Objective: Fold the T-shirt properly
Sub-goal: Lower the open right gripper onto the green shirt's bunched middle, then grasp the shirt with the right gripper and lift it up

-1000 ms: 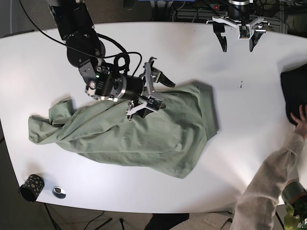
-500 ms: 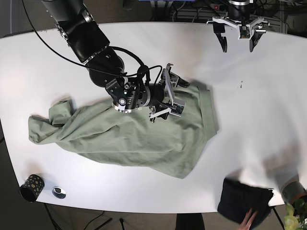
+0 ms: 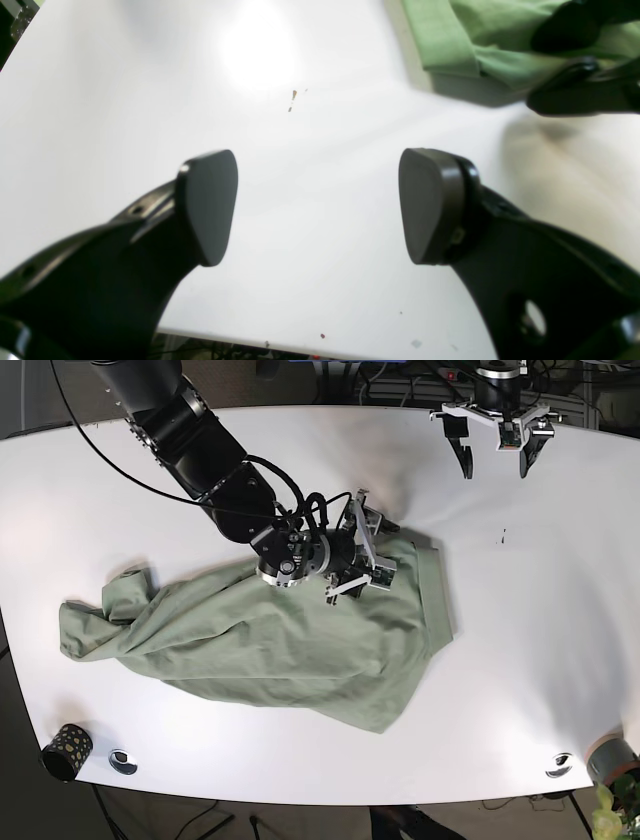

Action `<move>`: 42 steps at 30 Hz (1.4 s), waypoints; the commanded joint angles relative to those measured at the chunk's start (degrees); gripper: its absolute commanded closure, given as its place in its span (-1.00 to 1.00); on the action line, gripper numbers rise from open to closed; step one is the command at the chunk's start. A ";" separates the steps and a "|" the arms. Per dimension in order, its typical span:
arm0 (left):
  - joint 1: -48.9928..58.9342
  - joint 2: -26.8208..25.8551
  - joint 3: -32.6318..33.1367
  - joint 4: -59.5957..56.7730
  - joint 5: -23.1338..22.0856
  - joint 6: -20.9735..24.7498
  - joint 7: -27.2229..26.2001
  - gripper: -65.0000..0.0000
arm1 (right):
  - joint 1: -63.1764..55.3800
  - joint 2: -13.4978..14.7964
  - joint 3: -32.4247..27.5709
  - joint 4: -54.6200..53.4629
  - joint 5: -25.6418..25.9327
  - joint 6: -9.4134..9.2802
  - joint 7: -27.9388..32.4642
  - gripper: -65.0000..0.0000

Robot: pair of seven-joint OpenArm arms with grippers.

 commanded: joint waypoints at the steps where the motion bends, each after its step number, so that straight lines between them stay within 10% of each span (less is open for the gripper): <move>1: 0.69 -0.07 0.11 0.79 0.09 0.01 -1.70 -0.41 | 1.29 -1.58 0.20 -0.79 -2.17 0.54 3.82 -0.21; 10: 0.69 -0.33 -0.16 0.79 0.09 0.01 -1.70 -0.41 | 1.03 -2.46 0.20 -4.93 -4.01 0.54 9.45 -0.17; 20: -0.02 -1.03 -0.07 0.79 0.18 0.01 -1.61 -0.42 | 1.47 -2.46 0.38 -4.49 -4.28 0.54 10.77 1.00; 31: -6.35 -2.62 0.11 1.06 0.09 0.01 9.73 -0.42 | 4.37 -2.02 14.27 12.48 -4.37 0.54 3.21 1.00; 42: -9.60 -2.62 3.62 0.97 0.09 -0.08 10.35 -0.43 | 21.07 -2.11 19.54 25.32 -4.28 0.54 -11.48 1.00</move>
